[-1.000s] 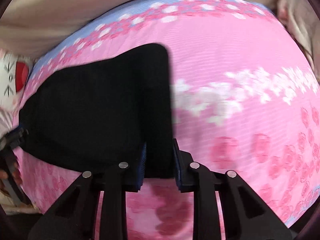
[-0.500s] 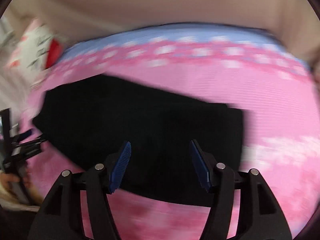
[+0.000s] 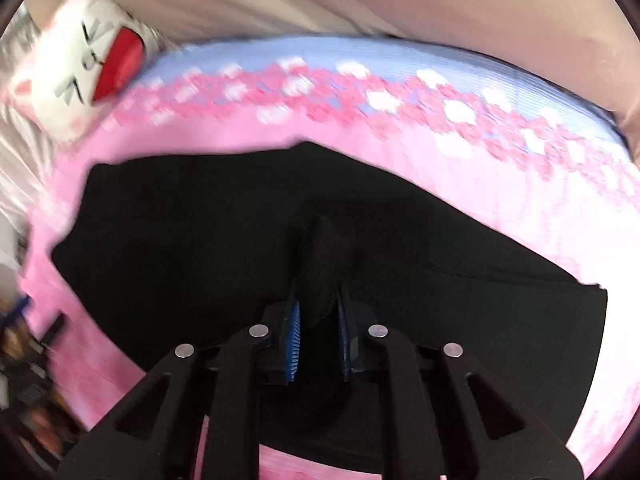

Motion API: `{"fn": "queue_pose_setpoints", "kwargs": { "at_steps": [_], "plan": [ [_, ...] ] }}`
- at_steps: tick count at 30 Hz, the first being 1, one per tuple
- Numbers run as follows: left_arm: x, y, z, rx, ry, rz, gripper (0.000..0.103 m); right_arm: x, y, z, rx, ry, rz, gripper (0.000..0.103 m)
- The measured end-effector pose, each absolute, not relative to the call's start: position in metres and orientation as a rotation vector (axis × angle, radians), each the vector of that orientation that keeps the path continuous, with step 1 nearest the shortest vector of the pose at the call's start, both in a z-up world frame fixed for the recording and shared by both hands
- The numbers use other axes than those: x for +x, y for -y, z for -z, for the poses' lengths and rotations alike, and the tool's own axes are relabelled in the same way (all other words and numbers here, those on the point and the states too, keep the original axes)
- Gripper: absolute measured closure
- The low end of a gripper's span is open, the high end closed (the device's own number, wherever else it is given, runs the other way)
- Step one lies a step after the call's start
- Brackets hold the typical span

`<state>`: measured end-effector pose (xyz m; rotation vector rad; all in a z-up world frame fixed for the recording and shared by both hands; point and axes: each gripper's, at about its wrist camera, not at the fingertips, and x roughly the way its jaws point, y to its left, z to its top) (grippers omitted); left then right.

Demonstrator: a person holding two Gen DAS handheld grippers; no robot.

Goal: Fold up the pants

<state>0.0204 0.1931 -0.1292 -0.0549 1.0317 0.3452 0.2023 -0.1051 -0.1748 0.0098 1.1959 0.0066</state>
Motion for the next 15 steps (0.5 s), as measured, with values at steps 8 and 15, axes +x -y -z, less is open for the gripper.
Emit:
{"fn": "queue_pose_setpoints", "kwargs": {
  "at_steps": [8, 15],
  "plan": [
    [0.017, -0.223, 0.120, -0.105, -0.993, -0.390, 0.006, 0.186, 0.104, 0.159, 0.087, -1.140, -0.062, 0.069],
    [0.008, -0.247, 0.126, -0.133, -1.015, -0.427, 0.006, 0.196, 0.084, 0.191, 0.039, -1.235, -0.057, 0.062]
  ]
}}
